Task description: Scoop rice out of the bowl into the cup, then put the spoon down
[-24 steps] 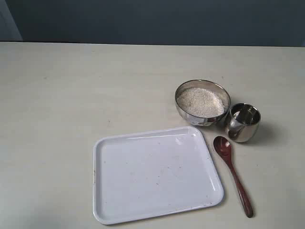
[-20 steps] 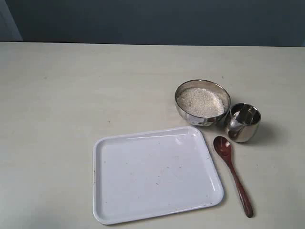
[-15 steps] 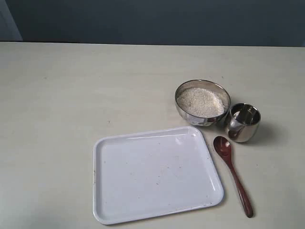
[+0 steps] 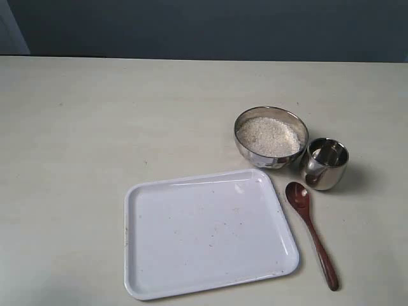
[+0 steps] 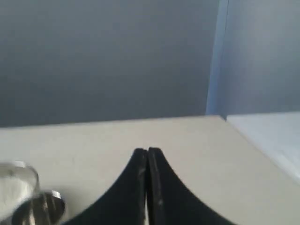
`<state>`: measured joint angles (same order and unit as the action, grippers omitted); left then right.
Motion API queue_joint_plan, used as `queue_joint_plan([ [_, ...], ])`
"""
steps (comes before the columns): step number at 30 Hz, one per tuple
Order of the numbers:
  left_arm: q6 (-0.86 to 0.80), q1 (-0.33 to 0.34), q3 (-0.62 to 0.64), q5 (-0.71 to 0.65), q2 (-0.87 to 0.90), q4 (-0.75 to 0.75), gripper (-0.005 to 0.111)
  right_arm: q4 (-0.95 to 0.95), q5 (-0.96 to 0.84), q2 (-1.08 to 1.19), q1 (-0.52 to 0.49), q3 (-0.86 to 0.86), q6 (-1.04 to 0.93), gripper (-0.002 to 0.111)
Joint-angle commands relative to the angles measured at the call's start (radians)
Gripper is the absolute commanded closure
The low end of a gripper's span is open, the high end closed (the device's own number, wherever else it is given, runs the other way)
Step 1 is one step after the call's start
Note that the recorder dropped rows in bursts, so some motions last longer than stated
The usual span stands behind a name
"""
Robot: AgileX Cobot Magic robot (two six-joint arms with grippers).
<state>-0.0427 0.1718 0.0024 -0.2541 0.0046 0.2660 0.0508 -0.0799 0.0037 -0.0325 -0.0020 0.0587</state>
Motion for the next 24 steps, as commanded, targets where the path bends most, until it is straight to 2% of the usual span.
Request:
queue_joint_plan([
  [1, 0.007, -0.006, -0.002, 0.013, -0.005, -0.004, 0.106, -0.208, 0.255, -0.004, -0.005, 0.002, 0.016, 0.109],
  [3, 0.007, -0.006, -0.002, 0.013, -0.005, -0.004, 0.106, -0.396, 0.326, -0.004, -0.005, 0.002, 0.139, 0.109],
  [5, 0.007, -0.006, -0.002, 0.013, -0.005, -0.004, 0.106, -0.519, 0.315, -0.004, -0.005, 0.002, 0.347, 0.109],
  [7, 0.007, -0.006, -0.002, 0.013, -0.005, -0.004, 0.106, -0.485, 0.234, -0.004, -0.005, 0.001, 0.431, 0.109],
  [12, 0.007, -0.006, -0.002, 0.013, -0.005, -0.004, 0.106, -0.329, -0.031, -0.004, -0.005, -0.11, 0.433, 0.109],
  [15, 0.007, -0.006, -0.002, 0.013, -0.005, -0.004, 0.106, -0.311, -0.164, 0.03, -0.005, -0.251, 0.315, 0.109],
  [18, 0.007, -0.006, -0.002, 0.013, -0.005, -0.004, 0.106, -0.313, -0.322, 0.177, -0.005, -0.438, 0.081, 0.109],
  [20, 0.007, -0.006, -0.002, 0.013, -0.005, -0.004, 0.106, -0.315, -0.498, 0.329, -0.005, -0.58, -0.039, 0.109],
  [23, 0.007, -0.006, -0.002, 0.013, -0.005, -0.004, 0.106, -0.36, -0.944, 0.738, -0.005, -0.871, -0.267, 0.109],
  [24, 0.007, -0.006, -0.002, 0.013, -0.005, -0.004, 0.106, -0.375, -0.999, 0.82, -0.005, -0.912, -0.283, 0.109],
])
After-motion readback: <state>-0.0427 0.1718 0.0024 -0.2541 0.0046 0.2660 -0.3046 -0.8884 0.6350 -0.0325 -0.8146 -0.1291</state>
